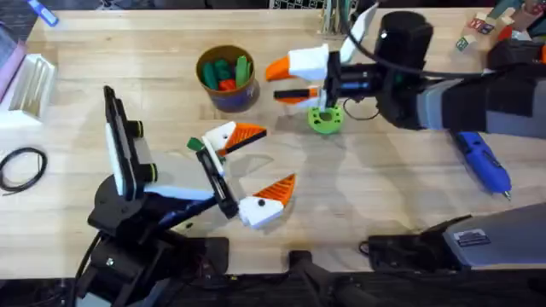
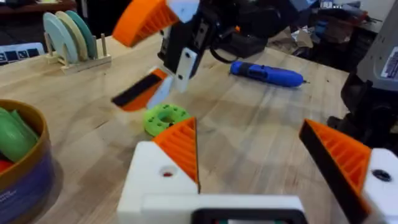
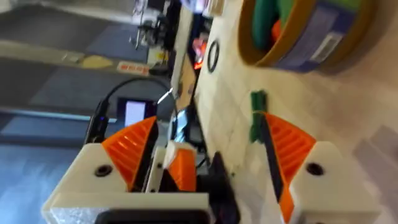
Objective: Pick up the gripper from the table and insert it into the empty holder that is missing its gripper. Then pick up a screw, insert it into the mounting hole, and use the screwdriver to tighten it. Finally, clean up the table by picking up the vegetable and placing it into the bucket.
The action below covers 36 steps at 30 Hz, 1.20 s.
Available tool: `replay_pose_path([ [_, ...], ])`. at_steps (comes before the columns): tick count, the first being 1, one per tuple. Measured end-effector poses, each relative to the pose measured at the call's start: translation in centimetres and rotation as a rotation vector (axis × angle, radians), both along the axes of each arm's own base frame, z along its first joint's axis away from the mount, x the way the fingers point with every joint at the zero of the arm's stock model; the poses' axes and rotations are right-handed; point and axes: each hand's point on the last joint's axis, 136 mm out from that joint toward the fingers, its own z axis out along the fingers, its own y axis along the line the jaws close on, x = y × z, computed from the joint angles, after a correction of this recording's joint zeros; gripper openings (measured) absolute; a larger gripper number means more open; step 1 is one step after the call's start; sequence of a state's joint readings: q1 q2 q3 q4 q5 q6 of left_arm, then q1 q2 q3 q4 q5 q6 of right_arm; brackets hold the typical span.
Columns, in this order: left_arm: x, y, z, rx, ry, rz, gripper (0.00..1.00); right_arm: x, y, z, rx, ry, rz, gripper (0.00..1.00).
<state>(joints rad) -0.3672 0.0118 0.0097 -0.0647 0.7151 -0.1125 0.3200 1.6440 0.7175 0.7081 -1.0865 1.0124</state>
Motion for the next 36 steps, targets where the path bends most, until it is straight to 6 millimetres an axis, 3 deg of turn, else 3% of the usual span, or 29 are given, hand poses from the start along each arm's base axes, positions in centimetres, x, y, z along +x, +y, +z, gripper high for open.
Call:
replay_pose_path([
  [4, 0.0, 0.0, 0.0, 0.0, 0.0, 0.0, 0.993, 2.9, -2.9, -0.4, -0.047, -0.026, -0.095, 0.961],
  [7, 0.0, 0.0, 0.0, 0.0, 0.0, 0.0, 0.993, 4.0, -5.6, -2.0, -0.151, 0.033, -0.169, 0.963],
  [11, 0.0, 0.0, 0.0, 0.0, 0.0, 0.0, 0.992, 3.3, -8.9, -3.9, -0.39, 0.092, -0.23, 0.965],
  [15, 0.0, 0.0, 0.0, 0.0, 0.0, 0.0, 0.993, 2.4, -10.5, -3.3, -0.665, -0.041, -0.195, 0.966],
  [19, 0.0, 0.0, 0.0, 0.0, 0.0, 0.0, 0.993, 1.2, -10.1, -3.1, -0.87, -0.212, -0.082, 0.966],
  [24, 0.0, 0.0, 0.0, 0.0, 0.0, 0.0, 0.992, -1.4, -8.6, -5.6, -1.082, -0.324, 0.099, 0.949],
  [29, 0.0, 0.0, 0.0, 0.0, 0.0, 0.0, 0.994, -2.1, -7.6, -7.8, -1.228, -0.406, 0.197, 0.777],
  [36, 0.0, 0.0, 0.0, 0.0, 0.0, 0.0, 0.992, -1.9, -8.2, -10.0, -1.368, -0.426, 0.241, 0.6],
])
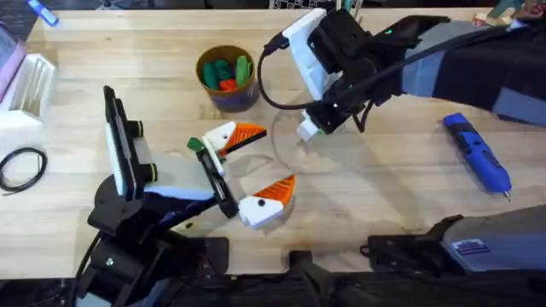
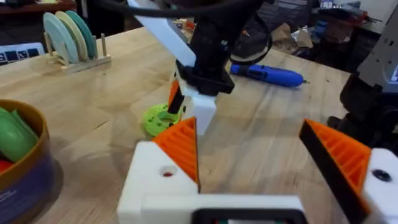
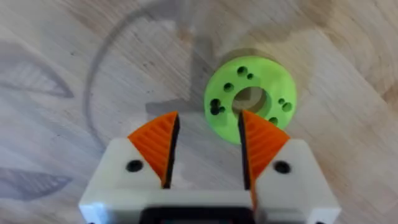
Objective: Pick up the gripper from the table and insert it into the empty holder that is missing its gripper. Then pick up a screw, insert it into the mounting hole, and use the screwdriver to tighten it. Finally, clean up the table by picking up the vegetable and placing it into the bucket.
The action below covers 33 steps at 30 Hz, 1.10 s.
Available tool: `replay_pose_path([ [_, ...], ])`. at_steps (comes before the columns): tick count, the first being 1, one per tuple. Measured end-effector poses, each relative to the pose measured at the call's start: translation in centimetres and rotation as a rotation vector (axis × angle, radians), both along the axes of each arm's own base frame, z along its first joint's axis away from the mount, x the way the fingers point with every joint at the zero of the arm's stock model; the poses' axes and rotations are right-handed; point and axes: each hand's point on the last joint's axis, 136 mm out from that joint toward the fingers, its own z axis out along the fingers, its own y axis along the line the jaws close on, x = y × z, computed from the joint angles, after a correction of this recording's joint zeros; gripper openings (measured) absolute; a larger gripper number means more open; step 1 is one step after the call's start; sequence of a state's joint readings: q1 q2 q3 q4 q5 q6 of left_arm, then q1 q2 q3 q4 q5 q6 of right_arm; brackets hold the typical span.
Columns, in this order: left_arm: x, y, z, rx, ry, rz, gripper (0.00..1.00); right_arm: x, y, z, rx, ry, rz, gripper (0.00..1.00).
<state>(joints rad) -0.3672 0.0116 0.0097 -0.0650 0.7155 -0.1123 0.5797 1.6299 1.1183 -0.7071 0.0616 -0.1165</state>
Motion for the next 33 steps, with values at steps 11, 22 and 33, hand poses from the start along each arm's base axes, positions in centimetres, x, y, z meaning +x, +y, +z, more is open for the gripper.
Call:
replay_pose_path([
  [11, 0.0, 0.0, 0.0, 0.0, 0.0, 0.0, 0.993, 0.9, 0.0, -0.3, -0.013, -0.029, -0.009, 0.365],
  [22, 0.0, 0.0, 0.0, 0.0, 0.0, 0.0, 0.993, 0.9, -0.3, -1.7, -0.046, -0.001, -0.019, 0.175],
  [33, 0.0, 0.0, 0.0, 0.0, 0.0, 0.0, 0.993, 1.0, -0.3, -1.6, -0.044, -0.004, -0.023, 0.01],
])
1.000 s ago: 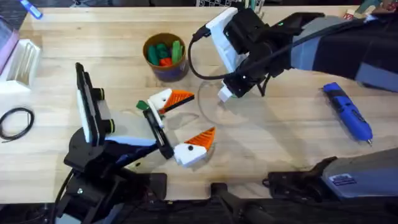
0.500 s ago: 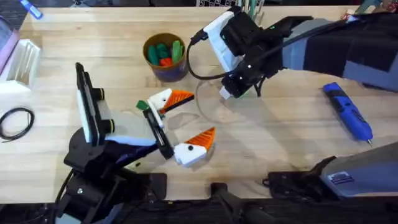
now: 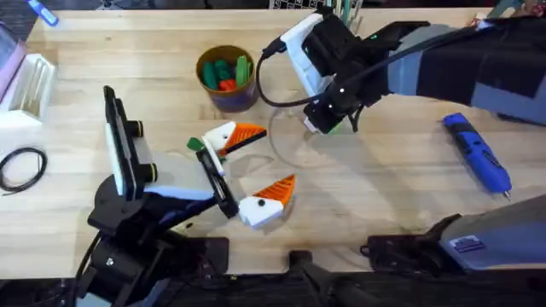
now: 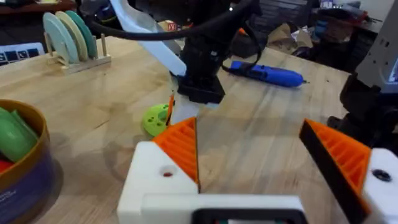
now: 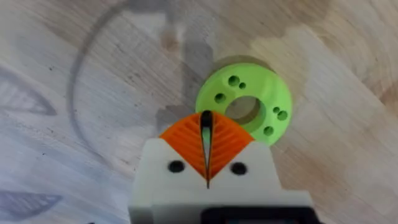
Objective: Pick up the gripper from the table and insert it into the empty holder that is missing its gripper. Then pick up a screw, insert it into the mounting hole, and use the screwdriver to tighten it. Finally, clean up the table by picking up the vegetable and placing it into the bucket.
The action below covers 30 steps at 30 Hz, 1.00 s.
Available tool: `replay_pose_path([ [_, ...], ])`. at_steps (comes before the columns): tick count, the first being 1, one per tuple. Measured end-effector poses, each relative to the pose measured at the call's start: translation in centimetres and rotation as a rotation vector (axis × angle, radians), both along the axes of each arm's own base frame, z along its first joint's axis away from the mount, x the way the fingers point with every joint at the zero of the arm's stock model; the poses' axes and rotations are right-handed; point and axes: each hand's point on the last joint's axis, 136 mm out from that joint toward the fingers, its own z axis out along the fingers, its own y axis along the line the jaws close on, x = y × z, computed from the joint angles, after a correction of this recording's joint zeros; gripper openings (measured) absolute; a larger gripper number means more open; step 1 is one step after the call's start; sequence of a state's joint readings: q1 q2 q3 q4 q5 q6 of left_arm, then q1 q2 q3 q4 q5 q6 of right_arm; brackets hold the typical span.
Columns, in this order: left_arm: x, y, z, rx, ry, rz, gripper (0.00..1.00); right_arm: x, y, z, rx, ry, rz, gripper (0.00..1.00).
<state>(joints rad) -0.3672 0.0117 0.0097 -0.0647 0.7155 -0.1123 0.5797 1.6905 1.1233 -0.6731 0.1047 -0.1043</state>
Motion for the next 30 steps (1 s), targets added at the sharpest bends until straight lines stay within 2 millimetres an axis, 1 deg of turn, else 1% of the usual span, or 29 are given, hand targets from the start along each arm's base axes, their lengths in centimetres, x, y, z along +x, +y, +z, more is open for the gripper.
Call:
replay_pose_path([
  [3, 0.0, 0.0, 0.0, 0.0, 0.0, 0.0, 0.993, 0.0, 0.0, 0.1, -0.004, 0.005, 0.001, 0.007],
  [6, 0.0, 0.0, 0.0, 0.0, 0.0, 0.0, 0.993, 0.1, -0.1, 0.9, -0.017, 0.021, 0.008, 0.007],
  [9, 0.0, 0.0, 0.0, 0.0, 0.0, 0.0, 0.992, 0.7, 0.0, 2.8, -0.02, 0.022, 0.011, 0.007],
  [13, 0.0, 0.0, 0.0, 0.0, 0.0, 0.0, 0.993, 1.4, 0.1, 6.1, -0.018, 0.015, 0.011, 0.007],
  [15, 0.0, 0.0, 0.0, 0.0, 0.0, 0.0, 0.993, 1.3, 0.0, 7.7, -0.024, 0.02, 0.025, 0.007],
  [18, 0.0, 0.0, 0.0, 0.0, 0.001, 0.0, 0.992, 0.5, 0.4, 10.2, -0.019, 0.042, 0.077, 0.007],
  [20, 0.0, 0.0, 0.0, 0.0, 0.0, 0.0, 0.992, -0.1, 1.7, 12.2, 0.025, 0.051, 0.12, 0.007],
  [22, 0.0, 0.0, 0.0, 0.0, 0.0, 0.0, 0.993, -0.9, 3.8, 14.3, 0.104, 0.053, 0.176, 0.007],
  [25, 0.0, 0.0, 0.0, 0.0, 0.0, 0.0, 0.993, -2.7, 7.2, 17.1, 0.224, 0.061, 0.265, 0.007],
  [28, 0.0, 0.0, 0.0, 0.0, 0.0, 0.0, 0.993, -4.9, 10.1, 18.7, 0.304, 0.075, 0.343, 0.006],
  [30, 0.0, 0.0, 0.0, 0.0, 0.0, 0.0, 0.993, -6.6, 11.7, 19.0, 0.328, 0.098, 0.388, 0.006],
])
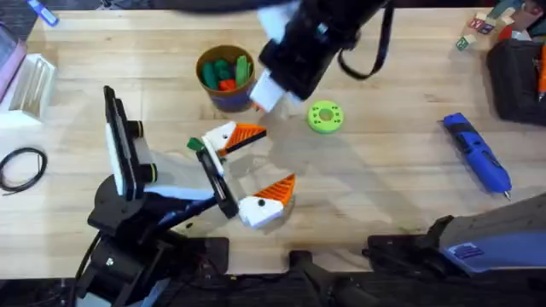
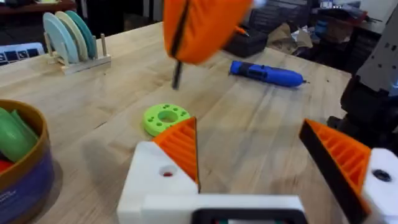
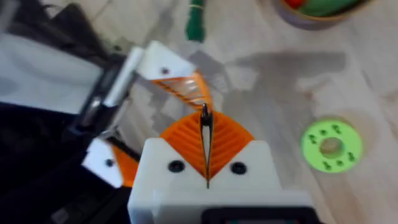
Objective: Pick up the gripper from the table and insert it into the empty holder that is missing its gripper. Then pick up a screw, insert it into the mounting hole, and use the screwdriver to tighten it. Finally, clean up the table by picking up the vegetable and placing it into the bucket.
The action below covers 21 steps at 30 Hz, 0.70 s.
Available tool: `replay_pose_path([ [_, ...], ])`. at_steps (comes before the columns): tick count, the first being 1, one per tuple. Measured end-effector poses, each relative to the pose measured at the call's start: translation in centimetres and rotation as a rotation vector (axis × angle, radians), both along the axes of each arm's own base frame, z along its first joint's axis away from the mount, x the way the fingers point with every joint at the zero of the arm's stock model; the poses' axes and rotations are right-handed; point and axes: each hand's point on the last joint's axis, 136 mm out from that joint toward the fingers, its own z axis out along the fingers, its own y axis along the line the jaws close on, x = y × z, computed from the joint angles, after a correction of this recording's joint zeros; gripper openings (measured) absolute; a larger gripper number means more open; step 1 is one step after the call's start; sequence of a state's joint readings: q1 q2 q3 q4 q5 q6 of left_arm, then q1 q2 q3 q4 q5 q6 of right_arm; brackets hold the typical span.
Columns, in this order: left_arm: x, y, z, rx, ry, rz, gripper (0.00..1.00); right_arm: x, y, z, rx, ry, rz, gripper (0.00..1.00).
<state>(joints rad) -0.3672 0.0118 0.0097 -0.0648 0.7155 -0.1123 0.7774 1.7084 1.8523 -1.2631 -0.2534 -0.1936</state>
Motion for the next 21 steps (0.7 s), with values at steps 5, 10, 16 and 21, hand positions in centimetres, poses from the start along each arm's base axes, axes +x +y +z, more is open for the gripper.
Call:
replay_pose_path([
  [5, 0.0, 0.0, 0.0, 0.0, 0.0, 0.0, 0.992, -3.4, 3.3, 0.5, 0.049, 0.009, 0.101, 0.006],
  [10, 0.0, 0.0, 0.0, 0.0, 0.0, 0.0, 0.993, -5.0, 5.5, 1.0, 0.09, -0.008, 0.151, 0.006],
  [16, 0.0, 0.0, 0.0, 0.0, 0.0, 0.0, 0.992, -4.8, 5.2, 0.3, 0.041, -0.014, 0.104, 0.006],
  [21, 0.0, 0.0, 0.0, 0.0, 0.0, 0.0, 0.994, -4.3, 5.4, -0.6, 0.02, -0.008, 0.086, 0.006],
])
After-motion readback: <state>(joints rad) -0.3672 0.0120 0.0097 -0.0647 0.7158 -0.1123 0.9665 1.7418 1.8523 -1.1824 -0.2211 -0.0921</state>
